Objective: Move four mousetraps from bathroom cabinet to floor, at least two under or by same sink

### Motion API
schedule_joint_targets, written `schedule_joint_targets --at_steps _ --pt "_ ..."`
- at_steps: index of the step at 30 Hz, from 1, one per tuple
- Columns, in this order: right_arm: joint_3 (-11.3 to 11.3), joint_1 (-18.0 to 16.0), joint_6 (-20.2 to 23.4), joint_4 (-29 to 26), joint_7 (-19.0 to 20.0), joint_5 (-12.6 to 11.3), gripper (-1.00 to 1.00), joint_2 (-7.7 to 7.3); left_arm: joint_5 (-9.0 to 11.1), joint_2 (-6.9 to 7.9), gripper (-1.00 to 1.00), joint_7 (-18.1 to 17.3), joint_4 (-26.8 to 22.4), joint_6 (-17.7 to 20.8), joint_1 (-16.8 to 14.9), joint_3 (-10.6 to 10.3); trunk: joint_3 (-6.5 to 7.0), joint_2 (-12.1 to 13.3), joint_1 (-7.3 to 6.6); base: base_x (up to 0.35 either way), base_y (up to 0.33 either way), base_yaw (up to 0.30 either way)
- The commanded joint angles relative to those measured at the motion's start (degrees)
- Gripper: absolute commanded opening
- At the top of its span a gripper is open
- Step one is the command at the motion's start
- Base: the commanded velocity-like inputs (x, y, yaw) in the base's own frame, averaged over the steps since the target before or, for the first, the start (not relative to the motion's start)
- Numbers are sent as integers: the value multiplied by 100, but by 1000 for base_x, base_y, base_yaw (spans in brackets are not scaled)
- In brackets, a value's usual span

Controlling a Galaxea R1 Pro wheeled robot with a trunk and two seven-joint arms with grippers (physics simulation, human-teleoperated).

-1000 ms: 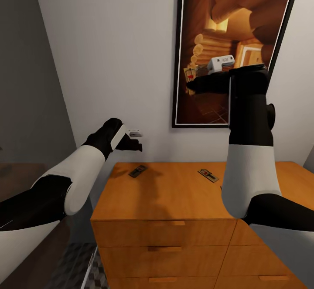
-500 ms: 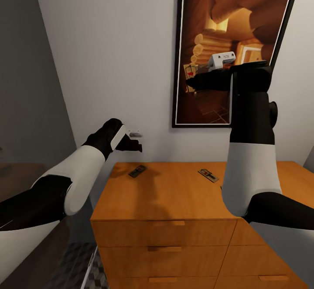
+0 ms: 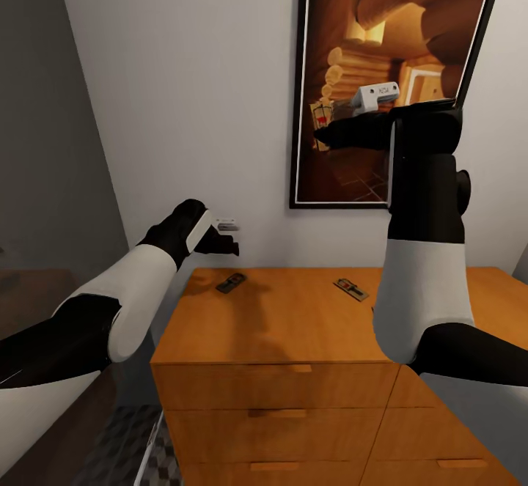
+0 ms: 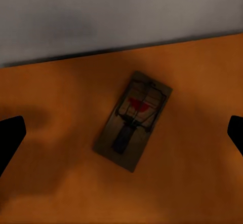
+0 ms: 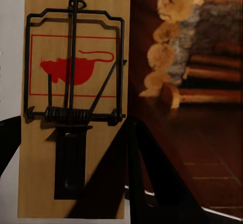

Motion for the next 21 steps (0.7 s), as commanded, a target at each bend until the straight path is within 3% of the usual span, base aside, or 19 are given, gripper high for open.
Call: schedule_joint_targets --at_steps 1,6,21 --pt "-12 -7 20 -95 47 42 -100 6 49 6 100 12 -5 20 -4 -47 -7 -4 0 0 0 0" --pt "-11 -7 20 -293 52 38 -100 6 49 6 100 12 -5 20 -4 -47 -7 -4 0 0 0 0" --pt "4 -118 20 -571 64 -140 -100 6 49 8 100 12 -5 20 -2 -47 -276 -605 329 0 0 0"
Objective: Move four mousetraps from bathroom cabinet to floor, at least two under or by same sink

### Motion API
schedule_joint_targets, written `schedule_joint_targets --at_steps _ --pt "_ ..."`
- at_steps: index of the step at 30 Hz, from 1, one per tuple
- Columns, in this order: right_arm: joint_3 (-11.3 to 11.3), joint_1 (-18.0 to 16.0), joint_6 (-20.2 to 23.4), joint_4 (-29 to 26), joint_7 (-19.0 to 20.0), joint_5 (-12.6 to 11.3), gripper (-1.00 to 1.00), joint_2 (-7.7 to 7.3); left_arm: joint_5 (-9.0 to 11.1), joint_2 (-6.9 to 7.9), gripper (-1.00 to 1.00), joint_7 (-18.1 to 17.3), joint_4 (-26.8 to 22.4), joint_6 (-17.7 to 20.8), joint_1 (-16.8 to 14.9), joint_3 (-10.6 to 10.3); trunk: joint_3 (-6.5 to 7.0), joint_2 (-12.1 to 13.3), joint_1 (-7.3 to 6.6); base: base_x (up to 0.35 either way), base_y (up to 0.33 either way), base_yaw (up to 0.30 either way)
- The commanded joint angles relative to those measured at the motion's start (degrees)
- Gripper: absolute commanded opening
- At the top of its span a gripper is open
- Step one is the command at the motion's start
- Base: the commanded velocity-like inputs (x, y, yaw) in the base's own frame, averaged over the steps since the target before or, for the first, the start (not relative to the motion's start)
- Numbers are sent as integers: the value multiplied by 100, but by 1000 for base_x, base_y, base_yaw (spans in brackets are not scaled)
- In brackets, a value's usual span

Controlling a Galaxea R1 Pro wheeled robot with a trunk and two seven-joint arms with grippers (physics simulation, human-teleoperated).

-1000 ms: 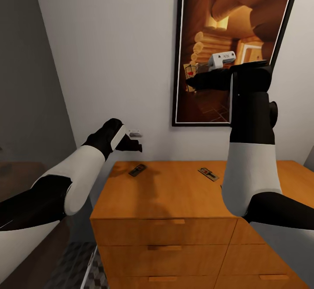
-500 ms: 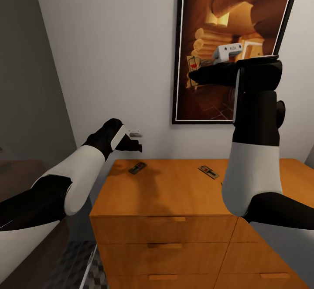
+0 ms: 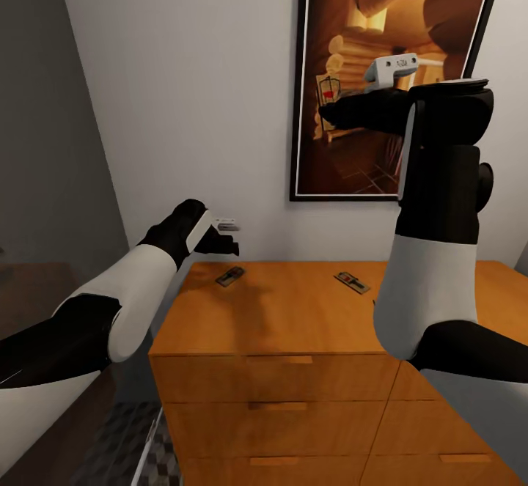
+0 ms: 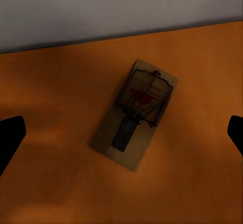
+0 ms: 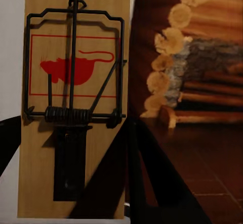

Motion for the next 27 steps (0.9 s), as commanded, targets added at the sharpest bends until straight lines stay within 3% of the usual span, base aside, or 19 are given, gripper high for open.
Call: schedule_joint_targets --at_steps 1,16,27 --pt "-9 -13 21 -7 47 30 -100 6 50 8 100 12 -6 20 -3 -47 -25 -45 22 0 0 0" --pt "16 -46 21 -18 47 -10 -100 14 50 5 100 -10 -33 20 -9 -50 -294 -647 352 0 0 0" --pt "158 -45 21 -18 47 -14 -100 15 50 3 100 -14 -64 20 -14 -70 -492 -1088 593 0 0 0"
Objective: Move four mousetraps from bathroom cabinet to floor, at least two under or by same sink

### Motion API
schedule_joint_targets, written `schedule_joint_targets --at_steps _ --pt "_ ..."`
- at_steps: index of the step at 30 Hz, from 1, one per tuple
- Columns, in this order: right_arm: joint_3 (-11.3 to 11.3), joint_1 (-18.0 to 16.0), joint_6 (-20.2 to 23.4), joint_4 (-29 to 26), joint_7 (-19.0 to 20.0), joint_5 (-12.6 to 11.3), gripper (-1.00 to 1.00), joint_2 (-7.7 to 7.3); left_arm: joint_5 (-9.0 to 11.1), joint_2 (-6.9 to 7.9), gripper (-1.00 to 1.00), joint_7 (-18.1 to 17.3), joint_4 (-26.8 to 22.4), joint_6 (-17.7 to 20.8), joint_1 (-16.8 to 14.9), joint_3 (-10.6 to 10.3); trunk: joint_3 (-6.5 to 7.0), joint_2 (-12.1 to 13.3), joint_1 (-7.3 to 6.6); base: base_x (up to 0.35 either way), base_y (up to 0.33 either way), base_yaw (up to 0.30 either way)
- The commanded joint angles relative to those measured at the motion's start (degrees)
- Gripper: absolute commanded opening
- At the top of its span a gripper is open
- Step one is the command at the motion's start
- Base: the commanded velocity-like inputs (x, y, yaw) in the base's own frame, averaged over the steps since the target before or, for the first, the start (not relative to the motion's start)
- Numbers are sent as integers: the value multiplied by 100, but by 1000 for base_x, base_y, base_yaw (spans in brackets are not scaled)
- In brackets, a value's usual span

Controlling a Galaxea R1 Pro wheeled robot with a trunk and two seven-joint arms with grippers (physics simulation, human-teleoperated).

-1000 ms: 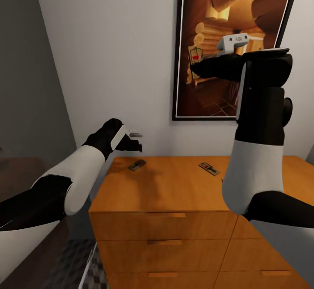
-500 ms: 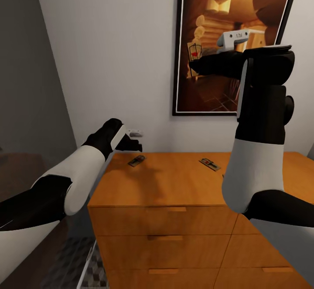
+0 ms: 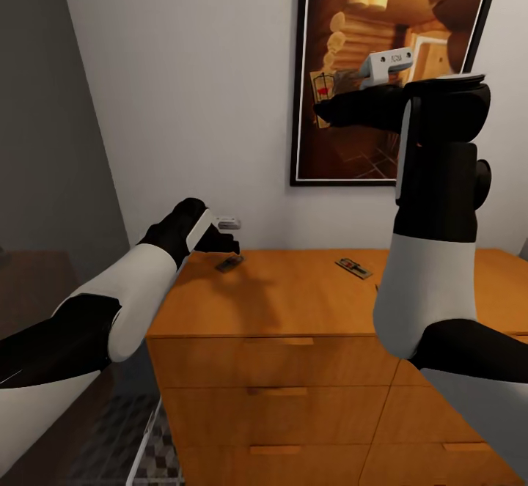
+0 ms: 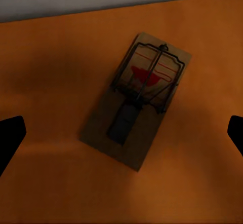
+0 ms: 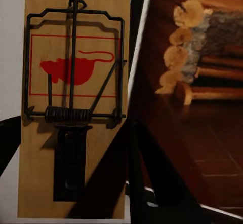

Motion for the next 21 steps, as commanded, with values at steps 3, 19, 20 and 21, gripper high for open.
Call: schedule_joint_targets --at_steps 3,19,20,21 --pt "2 -10 21 -4 47 40 -100 6 50 7 100 12 -7 20 -4 -48 -61 -125 66 0 0 0" --pt "47 -105 21 5 47 37 -100 6 50 1 100 18 -25 20 -5 -60 -330 -727 395 0 0 0" --pt "48 -117 21 7 47 37 -100 6 50 1 100 21 -25 20 -5 -61 -330 -727 395 0 0 0" --pt "49 -135 21 12 47 37 -100 8 50 0 100 21 -25 20 -5 -63 -330 -727 395 0 0 0"
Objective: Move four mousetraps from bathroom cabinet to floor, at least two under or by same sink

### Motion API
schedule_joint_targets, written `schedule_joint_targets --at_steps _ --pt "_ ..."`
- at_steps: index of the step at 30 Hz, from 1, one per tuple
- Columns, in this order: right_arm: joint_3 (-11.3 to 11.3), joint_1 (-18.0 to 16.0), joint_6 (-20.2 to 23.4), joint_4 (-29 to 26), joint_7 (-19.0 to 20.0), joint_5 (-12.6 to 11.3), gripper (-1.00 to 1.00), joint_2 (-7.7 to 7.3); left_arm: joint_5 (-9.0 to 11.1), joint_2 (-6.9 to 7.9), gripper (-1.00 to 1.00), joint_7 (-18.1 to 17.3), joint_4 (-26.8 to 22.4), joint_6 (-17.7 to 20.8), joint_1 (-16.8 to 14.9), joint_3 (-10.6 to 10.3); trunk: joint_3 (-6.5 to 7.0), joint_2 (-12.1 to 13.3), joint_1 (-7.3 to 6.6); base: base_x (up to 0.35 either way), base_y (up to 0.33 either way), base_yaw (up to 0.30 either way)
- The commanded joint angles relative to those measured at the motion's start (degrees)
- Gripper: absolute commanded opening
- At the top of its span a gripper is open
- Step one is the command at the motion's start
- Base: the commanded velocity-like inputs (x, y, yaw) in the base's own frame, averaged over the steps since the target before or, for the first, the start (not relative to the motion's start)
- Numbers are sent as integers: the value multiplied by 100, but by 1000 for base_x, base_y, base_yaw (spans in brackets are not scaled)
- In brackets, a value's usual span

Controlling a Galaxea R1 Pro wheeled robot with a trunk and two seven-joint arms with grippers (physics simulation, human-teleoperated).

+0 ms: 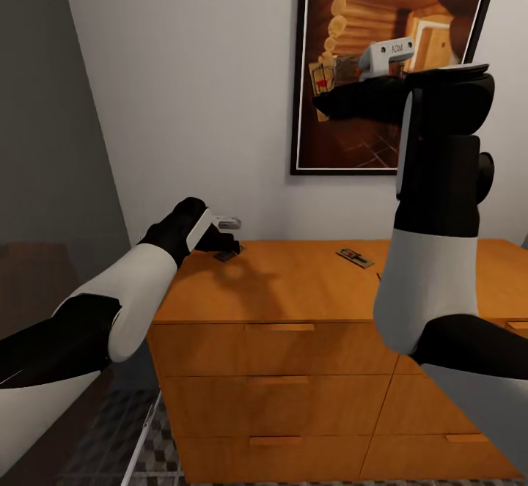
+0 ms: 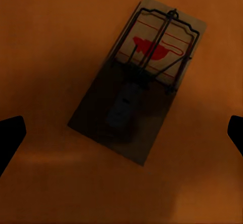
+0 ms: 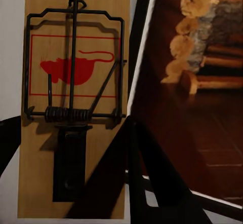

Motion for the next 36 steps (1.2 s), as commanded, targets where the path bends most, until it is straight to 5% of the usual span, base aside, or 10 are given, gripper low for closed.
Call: schedule_joint_targets --at_steps 1,36 --pt "-11 -32 21 2 47 43 -100 7 49 6 100 13 -6 20 -4 -47 -7 -3 -1 0 0 0" --pt "60 -256 21 95 47 43 -100 20 49 5 100 21 -61 20 -4 -47 -78 -163 87 19 0 0"
